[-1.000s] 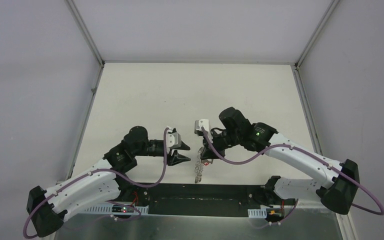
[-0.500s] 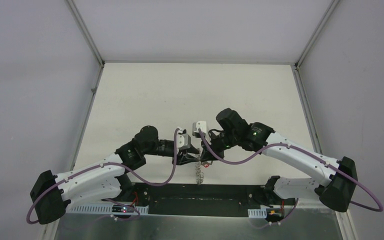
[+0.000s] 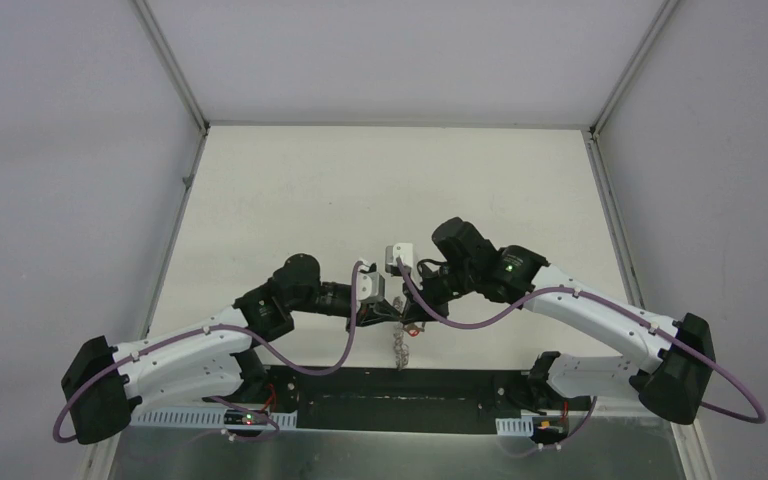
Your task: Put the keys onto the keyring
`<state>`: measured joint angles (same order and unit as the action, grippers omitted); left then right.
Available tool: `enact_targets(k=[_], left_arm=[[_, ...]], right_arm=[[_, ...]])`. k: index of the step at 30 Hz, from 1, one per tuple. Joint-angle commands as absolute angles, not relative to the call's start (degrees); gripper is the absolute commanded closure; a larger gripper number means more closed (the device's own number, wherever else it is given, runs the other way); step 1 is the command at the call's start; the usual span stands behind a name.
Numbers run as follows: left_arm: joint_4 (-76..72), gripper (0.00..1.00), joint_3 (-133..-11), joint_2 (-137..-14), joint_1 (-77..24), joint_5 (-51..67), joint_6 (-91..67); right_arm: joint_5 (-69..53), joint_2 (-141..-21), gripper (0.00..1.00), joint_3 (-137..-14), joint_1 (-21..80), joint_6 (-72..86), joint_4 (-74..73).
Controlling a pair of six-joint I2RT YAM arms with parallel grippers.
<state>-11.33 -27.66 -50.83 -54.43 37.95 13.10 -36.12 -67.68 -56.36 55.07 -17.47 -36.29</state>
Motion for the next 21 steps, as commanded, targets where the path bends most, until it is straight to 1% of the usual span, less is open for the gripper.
enact_targets(k=[1, 2, 3, 5, 6, 7, 8, 9, 13, 15, 21], left_arm=[[-10.2, 1.0, -28.2, -48.8, -55.1, 37.2, 14.1], [-10.0, 1.0, -28.2, -48.4, -55.2, 36.8, 13.8], [-9.9, 1.0, -28.1, -48.1, -55.1, 36.4, 13.5], [-10.1, 1.0, -27.8, -47.3, -55.2, 35.6, 12.5], [-10.3, 1.0, -27.7, -46.9, -55.2, 35.1, 11.9], [-10.9, 1.0, -27.4, -46.5, -55.1, 34.6, 11.3], [-11.5, 1.0, -27.0, -46.2, -55.2, 34.0, 10.4], [-12.5, 1.0, -26.6, -45.7, -55.2, 33.2, 9.6], [-18.5, 1.0, -24.0, -43.4, -55.1, 30.9, 5.9], [-23.0, 1.0, -22.1, -42.3, -55.2, 30.1, 4.0], [-35.3, 1.0, -18.7, -40.8, -55.1, 29.6, 0.6]], right_arm=[[-35.4, -66.1, 1.0, -57.0, 55.4, -16.9, -32.6], [-34.7, -66.0, 0.96, -57.0, 55.4, -16.5, -32.3], [-34.1, -65.9, 0.89, -56.9, 55.3, -16.0, -32.1], [-32.8, -65.3, 0.68, -56.4, 55.2, -14.9, -31.0], [-32.6, -64.8, 0.59, -55.9, 55.0, -14.4, -30.1], [-32.7, -64.2, 0.52, -55.2, 54.8, -13.7, -28.9], [-32.7, -63.3, 0.48, -54.3, 54.4, -12.8, -27.5], [-33.0, -62.3, 0.46, -53.4, 53.9, -11.9, -25.9], [-34.5, -57.1, 0.46, -48.2, 50.3, -8.5, -17.2], [-36.6, -54.6, 0.48, -45.3, 49.2, -3.9, -12.1], [-41.1, -50.2, 0.56, -37.6, 48.1, 3.5, 5.1]])
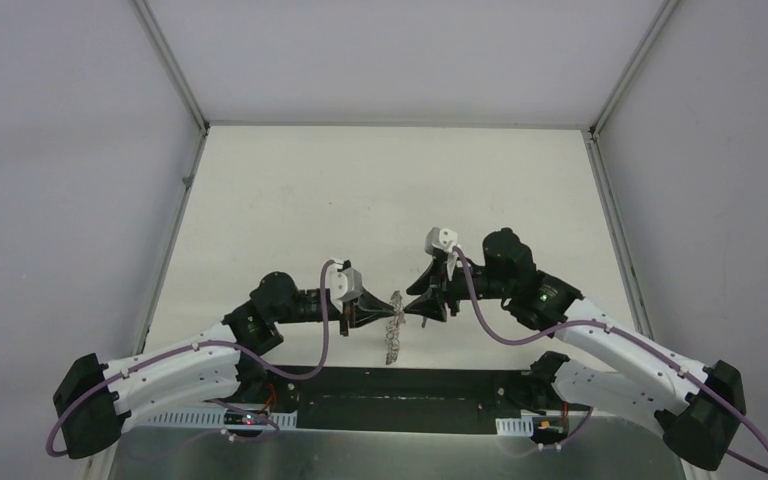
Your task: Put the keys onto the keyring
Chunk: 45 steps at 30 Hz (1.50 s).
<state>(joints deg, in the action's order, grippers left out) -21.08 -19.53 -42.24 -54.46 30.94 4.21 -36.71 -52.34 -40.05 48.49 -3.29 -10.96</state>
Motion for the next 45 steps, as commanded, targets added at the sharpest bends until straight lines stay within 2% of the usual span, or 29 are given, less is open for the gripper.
enact_targets(k=[1, 5, 8, 11, 16, 26, 29, 36, 42, 45], left_arm=[[-36.4, 1.0, -18.6, -40.7, -55.1, 29.9, 0.6], [-41.0, 1.0, -17.8, -40.5, -55.2, 30.7, 0.9], [-41.4, 1.0, -17.7, -40.3, -55.1, 30.8, 1.3], [-40.7, 1.0, -17.8, -40.0, -55.2, 31.0, 1.4], [-39.7, 1.0, -17.8, -39.4, -55.2, 30.9, 1.5], [-38.1, 1.0, -18.4, -39.2, -55.2, 31.7, 2.1], [-37.8, 1.0, -18.5, -39.2, -55.2, 31.8, 2.2], [-37.3, 1.0, -18.5, -39.0, -55.2, 32.3, 2.0], [-36.8, 1.0, -18.5, -38.8, -55.2, 32.4, 2.0], [-36.9, 1.0, -18.6, -38.8, -55.2, 32.4, 2.1]], right_arm=[[-41.9, -50.2, 0.57, -37.0, 48.1, 4.5, 6.8], [-44.4, -50.9, 0.6, -36.1, 48.1, 6.8, 11.6], [-44.8, -51.1, 0.66, -36.0, 48.0, 7.0, 11.9], [-44.4, -50.3, 0.67, -35.7, 47.8, 6.8, 12.1], [-44.9, -48.1, 0.57, -34.7, 46.9, 7.1, 12.0], [-46.4, -44.5, 0.63, -32.6, 45.5, 7.8, 12.0], [-47.6, -45.7, 0.69, -33.0, 45.4, 7.9, 12.0], [-49.6, -48.5, 0.72, -34.3, 45.4, 7.8, 12.0], [-49.5, -48.0, 0.97, -34.2, 45.4, 7.4, 12.0], [-49.0, -47.2, 1.0, -33.4, 45.4, 7.4, 11.9]])
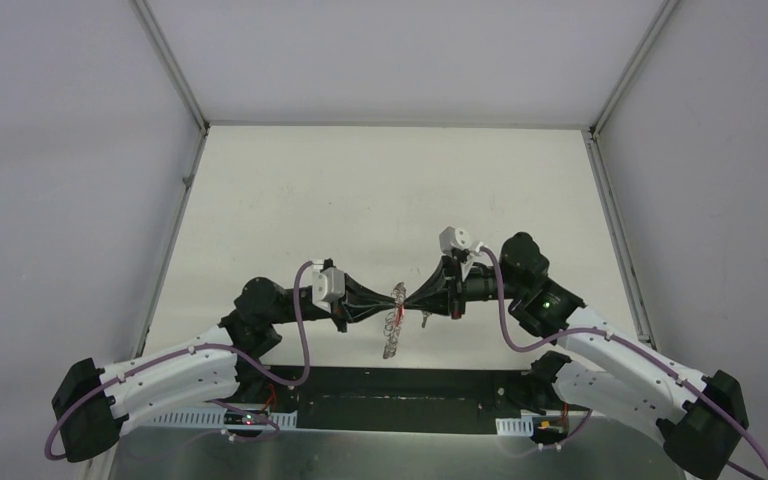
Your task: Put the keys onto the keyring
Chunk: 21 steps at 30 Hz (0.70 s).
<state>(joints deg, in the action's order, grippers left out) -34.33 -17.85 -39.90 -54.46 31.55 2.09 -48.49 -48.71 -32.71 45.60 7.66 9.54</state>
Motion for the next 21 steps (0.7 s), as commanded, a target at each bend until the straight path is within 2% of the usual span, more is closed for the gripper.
enact_targets(k=[1, 9, 21], left_arm=[[-36.9, 1.0, -18.6, -38.8, -55.2, 32.4, 2.0], [-36.1, 1.0, -19.3, -38.1, -55.2, 33.0, 2.4], [-36.6, 1.0, -20.0, -39.1, -55.1, 33.5, 2.4]], right_arm=[[-48.7, -46.8, 1.0, -33.1, 45.4, 7.4, 11.7], [-47.3, -44.5, 1.0, -31.5, 45.4, 7.1, 8.4], [-50.2, -51.6, 1.0, -34.1, 45.4, 6.1, 5.9]])
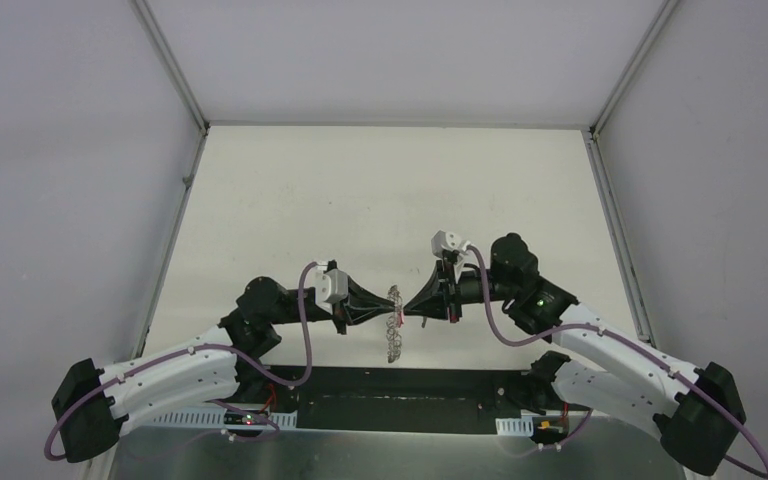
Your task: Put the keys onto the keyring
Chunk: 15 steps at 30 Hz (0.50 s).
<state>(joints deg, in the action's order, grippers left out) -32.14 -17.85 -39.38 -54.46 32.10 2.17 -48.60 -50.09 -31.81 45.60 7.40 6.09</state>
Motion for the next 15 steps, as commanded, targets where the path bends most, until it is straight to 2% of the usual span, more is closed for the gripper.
enact_targets(k=[1, 4, 5, 8, 10, 12, 15], left_arm=[[-36.7, 1.0, -20.0, -39.2, -55.1, 33.5, 2.4], [-36.7, 1.0, -20.0, -39.5, -55.1, 33.6, 2.4], [-36.7, 1.0, -20.0, -39.5, -55.1, 33.6, 2.4], [-36.7, 1.0, -19.9, -39.7, -55.2, 33.6, 2.3], [-36.7, 1.0, -19.9, -39.7, -55.2, 33.7, 2.3], [-36.7, 1.0, -19.9, -39.8, -55.1, 33.8, 2.2], [-36.7, 1.0, -19.7, -39.6, -55.2, 33.7, 2.2]], right_arm=[[-50.4, -52.2, 1.0, -34.3, 45.4, 6.1, 5.8], [-50.6, -53.0, 1.0, -35.1, 45.4, 5.8, 4.9], [-50.5, -53.0, 0.96, -35.5, 45.5, 5.6, 4.5], [-50.0, -52.0, 0.59, -36.0, 45.4, 5.7, 4.0], [-49.5, -50.5, 0.4, -36.0, 45.4, 5.7, 4.2], [-49.2, -49.4, 0.36, -36.0, 45.4, 5.7, 4.8], [-50.1, -49.3, 0.43, -36.4, 45.4, 6.0, 5.9]])
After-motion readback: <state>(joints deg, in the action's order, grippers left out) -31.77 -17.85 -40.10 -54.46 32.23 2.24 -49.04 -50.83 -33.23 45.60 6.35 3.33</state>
